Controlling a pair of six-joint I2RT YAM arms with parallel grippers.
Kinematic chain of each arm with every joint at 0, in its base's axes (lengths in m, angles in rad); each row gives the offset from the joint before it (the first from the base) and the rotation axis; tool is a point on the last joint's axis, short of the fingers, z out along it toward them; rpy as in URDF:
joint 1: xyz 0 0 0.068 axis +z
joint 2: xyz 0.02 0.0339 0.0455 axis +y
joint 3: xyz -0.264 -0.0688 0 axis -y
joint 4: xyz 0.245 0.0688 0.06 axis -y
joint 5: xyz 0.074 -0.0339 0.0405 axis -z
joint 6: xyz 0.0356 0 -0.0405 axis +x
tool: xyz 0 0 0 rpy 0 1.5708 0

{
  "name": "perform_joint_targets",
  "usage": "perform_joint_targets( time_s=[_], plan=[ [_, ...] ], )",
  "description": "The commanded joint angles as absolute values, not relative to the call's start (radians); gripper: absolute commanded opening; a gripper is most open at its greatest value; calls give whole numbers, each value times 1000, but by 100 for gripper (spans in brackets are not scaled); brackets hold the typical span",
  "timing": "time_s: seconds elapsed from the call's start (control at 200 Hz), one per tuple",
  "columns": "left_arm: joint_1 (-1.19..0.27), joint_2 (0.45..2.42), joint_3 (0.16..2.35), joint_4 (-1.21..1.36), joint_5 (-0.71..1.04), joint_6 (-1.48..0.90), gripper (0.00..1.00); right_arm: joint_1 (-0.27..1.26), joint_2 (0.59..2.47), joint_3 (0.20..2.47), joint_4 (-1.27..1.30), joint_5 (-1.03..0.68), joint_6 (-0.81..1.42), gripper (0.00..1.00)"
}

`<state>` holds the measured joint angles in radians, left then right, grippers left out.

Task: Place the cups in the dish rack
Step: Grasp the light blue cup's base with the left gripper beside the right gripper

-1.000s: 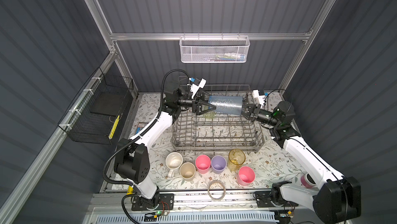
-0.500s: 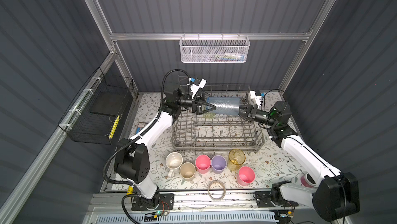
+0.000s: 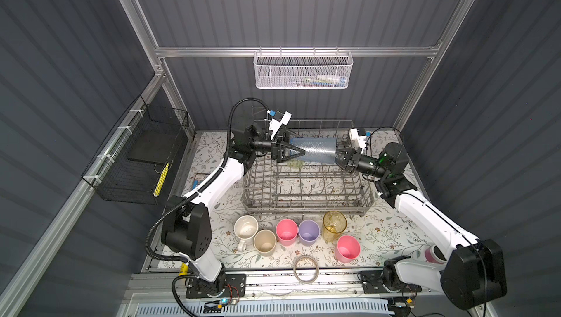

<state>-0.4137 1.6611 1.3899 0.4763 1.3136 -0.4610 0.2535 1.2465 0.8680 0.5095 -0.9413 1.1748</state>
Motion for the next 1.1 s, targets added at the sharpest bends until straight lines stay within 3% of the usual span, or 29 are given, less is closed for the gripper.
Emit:
perform_joint_targets(
  time_s=[0.0,0.185,0.34,0.52,0.911,1.096],
  plan=[
    [-420,1669,1395,499,1334,-463,84,262,1249,896,571,-941,1187,0],
    [-420,1664,1393,500,1341,-462,77,262,1247,894,571,-930,1186,0],
    [-420,1660,1385,501,1339,-461,87,261,1241,900,577,-923,1187,0],
    [-420,1649,1377,498,1339,-455,88,261,1232,906,557,-923,1171,0],
    [-420,1642,1373,484,1344,-442,80,259,1230,897,551,-915,1172,0],
    [-420,1641,1372,485,1344,-442,70,259,1230,898,545,-919,1168,0]
  ],
)
